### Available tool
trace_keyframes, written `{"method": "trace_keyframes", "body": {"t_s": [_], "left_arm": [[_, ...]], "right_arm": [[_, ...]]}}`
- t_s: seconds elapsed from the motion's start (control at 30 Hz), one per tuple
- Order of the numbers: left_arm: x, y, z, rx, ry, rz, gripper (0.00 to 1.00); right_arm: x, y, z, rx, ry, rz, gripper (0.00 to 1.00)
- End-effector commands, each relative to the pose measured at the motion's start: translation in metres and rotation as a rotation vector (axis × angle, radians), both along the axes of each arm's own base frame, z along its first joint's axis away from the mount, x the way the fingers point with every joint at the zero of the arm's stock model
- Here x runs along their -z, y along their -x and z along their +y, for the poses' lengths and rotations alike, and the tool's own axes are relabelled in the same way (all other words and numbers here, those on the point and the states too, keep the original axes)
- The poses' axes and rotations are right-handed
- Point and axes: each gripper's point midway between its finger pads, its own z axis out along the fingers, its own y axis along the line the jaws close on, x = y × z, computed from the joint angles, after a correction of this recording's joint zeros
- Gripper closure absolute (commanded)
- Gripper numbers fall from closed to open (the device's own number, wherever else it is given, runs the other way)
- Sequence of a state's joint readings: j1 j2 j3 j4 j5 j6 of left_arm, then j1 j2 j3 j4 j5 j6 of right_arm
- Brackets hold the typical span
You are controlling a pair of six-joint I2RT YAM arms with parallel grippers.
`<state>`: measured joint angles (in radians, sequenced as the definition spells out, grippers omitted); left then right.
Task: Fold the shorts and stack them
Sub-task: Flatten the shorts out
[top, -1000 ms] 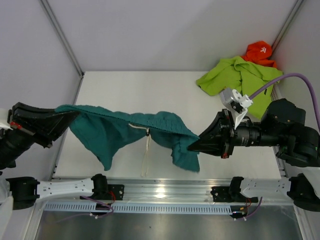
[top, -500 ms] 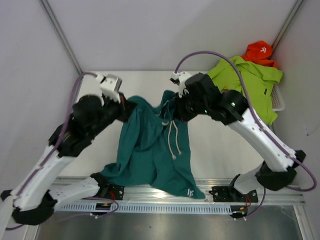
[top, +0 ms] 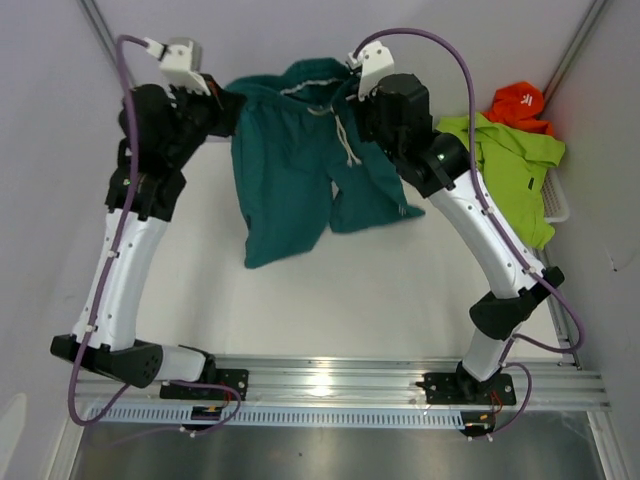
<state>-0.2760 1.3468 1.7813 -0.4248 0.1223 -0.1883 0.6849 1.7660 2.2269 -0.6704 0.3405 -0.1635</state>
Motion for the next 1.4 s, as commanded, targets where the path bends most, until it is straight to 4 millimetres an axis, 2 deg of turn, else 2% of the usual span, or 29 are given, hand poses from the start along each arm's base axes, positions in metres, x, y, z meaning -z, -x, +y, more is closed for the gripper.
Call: {"method": "trace_keyframes", "body": {"t_s": [0.0, 0.03, 0.1, 0.13, 0.2, 0.27, 0.33, 0.37, 0.4, 0.43, 0.47, 0.5, 0.53, 0.6, 0.63, 0.67, 0.7, 0.73, 0.8, 0.87, 1.0, 1.07, 1.13, 1.17, 1.2, 1.23, 1.27, 1.3, 1.37], "left_arm": [[-0.088, 0.01, 0.017, 0.019, -0.035, -0.307, 1.0], [-0.085, 0.004, 0.024, 0.002, -0.063, -0.317, 1.0], [-0.09, -0.001, 0.033, -0.032, -0.087, -0.385, 1.0], [-0.096, -0.001, 0.046, -0.078, -0.086, -0.414, 1.0], [-0.094, -0.002, 0.055, -0.08, -0.076, -0.425, 1.0], [-0.078, 0.004, 0.043, 0.02, -0.089, -0.397, 1.0], [-0.078, 0.02, 0.035, 0.076, -0.052, -0.413, 1.0], [-0.065, 0.025, 0.031, 0.099, -0.041, -0.392, 1.0], [-0.07, 0.045, 0.03, 0.111, -0.03, -0.43, 1.0], [-0.069, 0.055, 0.025, 0.145, -0.011, -0.428, 1.0], [-0.074, 0.067, 0.023, 0.167, -0.01, -0.441, 1.0], [-0.089, 0.088, 0.022, 0.182, -0.013, -0.479, 1.0], [-0.083, 0.092, 0.022, 0.185, -0.016, -0.436, 1.0], [-0.116, 0.122, 0.025, 0.181, -0.028, -0.497, 1.0], [-0.114, 0.126, 0.027, 0.171, -0.035, -0.468, 1.0], [-0.132, 0.142, 0.029, 0.167, -0.036, -0.502, 1.0], [-0.151, 0.158, 0.031, 0.16, -0.039, -0.542, 1.0], [-0.152, 0.157, 0.032, 0.157, -0.037, -0.528, 1.0], [-0.171, 0.177, 0.033, 0.157, -0.032, -0.549, 1.0], [-0.179, 0.183, 0.033, 0.162, -0.022, -0.545, 1.0], [-0.155, 0.156, 0.035, 0.135, 0.001, -0.418, 1.0], [-0.125, 0.129, 0.034, 0.128, 0.004, -0.304, 1.0], [-0.08, 0.119, 0.029, 0.159, 0.01, -0.122, 1.0], [-0.065, 0.121, 0.025, 0.182, 0.013, -0.069, 1.0], [-0.069, 0.141, 0.022, 0.209, 0.029, -0.1, 1.0], [-0.052, 0.144, 0.018, 0.239, 0.037, -0.077, 1.0], [-0.041, 0.147, 0.017, 0.241, 0.045, -0.073, 1.0], [-0.052, 0.17, 0.02, 0.24, 0.049, -0.141, 1.0], [-0.057, 0.183, 0.02, 0.245, 0.035, -0.158, 1.0]], "right_arm": [[-0.09, -0.002, -0.034, 0.083, -0.072, -0.311, 1.0], [-0.098, 0.0, -0.046, 0.094, -0.088, -0.334, 1.0], [-0.093, -0.004, -0.05, 0.064, -0.114, -0.348, 1.0], [-0.103, -0.005, -0.072, 0.089, -0.134, -0.372, 1.0], [-0.104, -0.005, -0.078, 0.039, -0.149, -0.369, 1.0], [-0.102, -0.001, -0.081, 0.001, -0.117, -0.353, 1.0], [-0.084, 0.008, -0.077, -0.035, -0.081, -0.288, 1.0], [-0.092, 0.027, -0.077, -0.079, -0.097, -0.304, 1.0], [-0.097, 0.037, -0.077, -0.095, -0.115, -0.32, 1.0], [-0.084, 0.045, -0.071, -0.135, -0.113, -0.3, 1.0], [-0.091, 0.057, -0.072, -0.153, -0.126, -0.324, 1.0], [-0.111, 0.082, -0.074, -0.179, -0.156, -0.375, 1.0], [-0.118, 0.092, -0.073, -0.193, -0.162, -0.39, 1.0], [-0.143, 0.126, -0.067, -0.256, -0.172, -0.438, 1.0], [-0.153, 0.136, -0.065, -0.273, -0.175, -0.458, 1.0], [-0.172, 0.151, -0.069, -0.281, -0.195, -0.496, 1.0], [-0.174, 0.161, -0.061, -0.314, -0.191, -0.496, 1.0], [-0.181, 0.166, -0.062, -0.32, -0.199, -0.508, 1.0], [-0.191, 0.175, -0.063, -0.328, -0.209, -0.526, 1.0], [-0.19, 0.173, -0.06, -0.329, -0.213, -0.514, 1.0], [-0.168, 0.159, -0.055, -0.312, -0.165, -0.41, 1.0], [-0.136, 0.143, -0.049, -0.328, -0.119, -0.286, 1.0], [-0.116, 0.154, -0.035, -0.455, -0.156, -0.161, 1.0], [-0.097, 0.161, -0.038, -0.478, -0.15, -0.074, 1.0], [-0.089, 0.171, -0.035, -0.521, -0.16, -0.033, 1.0], [-0.066, 0.18, -0.025, -0.581, -0.171, 0.05, 1.0], [-0.078, 0.201, -0.031, -0.609, -0.207, 0.007, 1.0], [-0.078, 0.21, -0.033, -0.63, -0.227, 0.001, 1.0], [-0.082, 0.234, -0.038, -0.686, -0.268, -0.012, 1.0]]}}
